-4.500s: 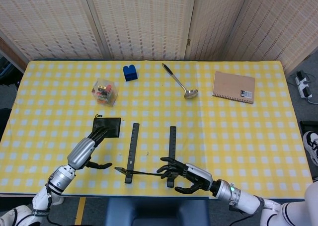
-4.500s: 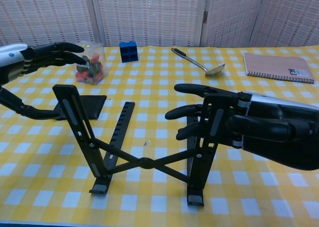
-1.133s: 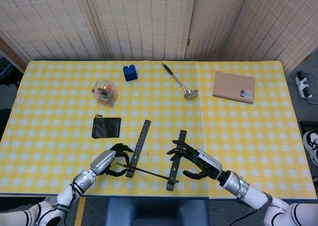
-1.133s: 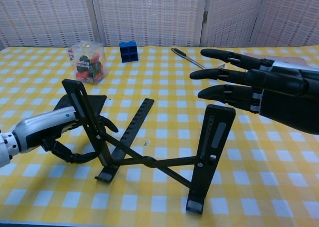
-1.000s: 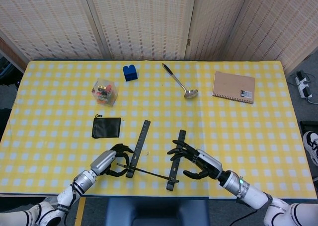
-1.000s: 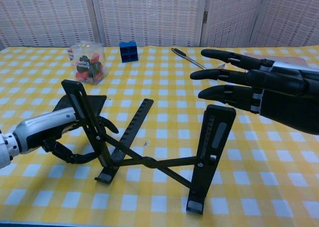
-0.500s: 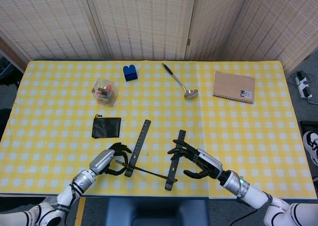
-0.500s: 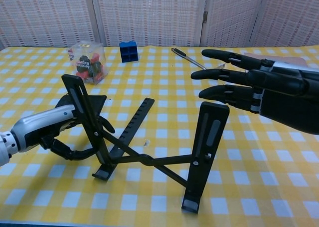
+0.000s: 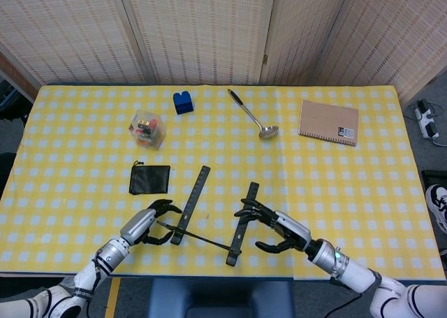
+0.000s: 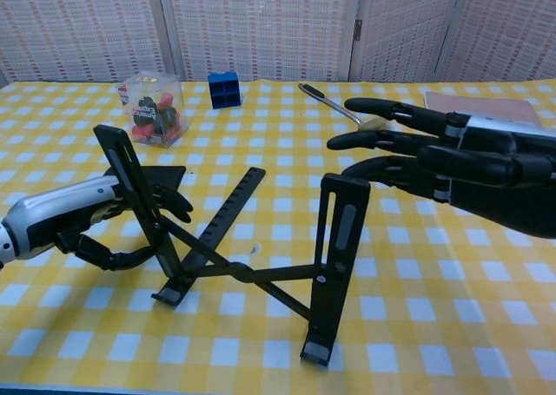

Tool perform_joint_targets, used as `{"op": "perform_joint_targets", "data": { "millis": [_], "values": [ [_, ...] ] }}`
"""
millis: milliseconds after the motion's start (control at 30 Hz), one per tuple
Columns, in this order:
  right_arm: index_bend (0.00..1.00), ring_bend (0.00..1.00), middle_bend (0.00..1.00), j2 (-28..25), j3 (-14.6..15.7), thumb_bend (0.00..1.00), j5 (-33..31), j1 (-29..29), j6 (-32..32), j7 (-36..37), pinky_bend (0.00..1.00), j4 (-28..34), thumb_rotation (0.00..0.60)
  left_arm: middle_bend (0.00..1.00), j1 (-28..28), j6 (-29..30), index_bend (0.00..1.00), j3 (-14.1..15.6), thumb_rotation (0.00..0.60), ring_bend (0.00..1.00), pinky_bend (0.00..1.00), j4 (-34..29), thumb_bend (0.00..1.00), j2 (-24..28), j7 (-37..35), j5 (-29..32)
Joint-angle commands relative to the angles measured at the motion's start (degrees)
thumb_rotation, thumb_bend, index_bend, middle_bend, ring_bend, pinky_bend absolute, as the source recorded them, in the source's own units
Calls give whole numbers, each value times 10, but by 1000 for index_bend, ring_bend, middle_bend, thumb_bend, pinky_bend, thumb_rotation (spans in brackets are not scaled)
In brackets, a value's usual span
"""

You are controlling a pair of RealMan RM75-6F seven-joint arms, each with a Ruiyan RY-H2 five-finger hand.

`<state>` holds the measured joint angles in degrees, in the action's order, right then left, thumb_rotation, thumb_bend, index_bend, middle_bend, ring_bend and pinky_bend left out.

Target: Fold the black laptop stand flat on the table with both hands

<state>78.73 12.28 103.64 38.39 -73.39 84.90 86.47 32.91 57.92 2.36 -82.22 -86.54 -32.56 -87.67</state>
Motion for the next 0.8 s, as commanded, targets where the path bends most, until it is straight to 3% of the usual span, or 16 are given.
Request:
{"op": "perform_joint_targets", "data": {
  "millis": [33, 300, 800],
  "values": [
    [0, 147, 107, -8, 8, 386, 6, 6, 23, -47, 0, 1, 504, 211, -1, 2, 160, 0, 600, 41, 0, -5, 462, 4, 0, -2],
    [0, 71, 1, 4, -1, 385, -9, 3, 64, -211, 0, 20, 504, 143, -9, 22, 62, -3, 600, 0, 0, -34, 449, 38, 4, -5],
    [0, 4, 0, 100, -56, 386, -64, -7, 90, -316, 0, 43, 511, 122, -34, 74, 56, -9, 600, 0, 0, -78, 447, 110, 19, -13]
  ]
}}
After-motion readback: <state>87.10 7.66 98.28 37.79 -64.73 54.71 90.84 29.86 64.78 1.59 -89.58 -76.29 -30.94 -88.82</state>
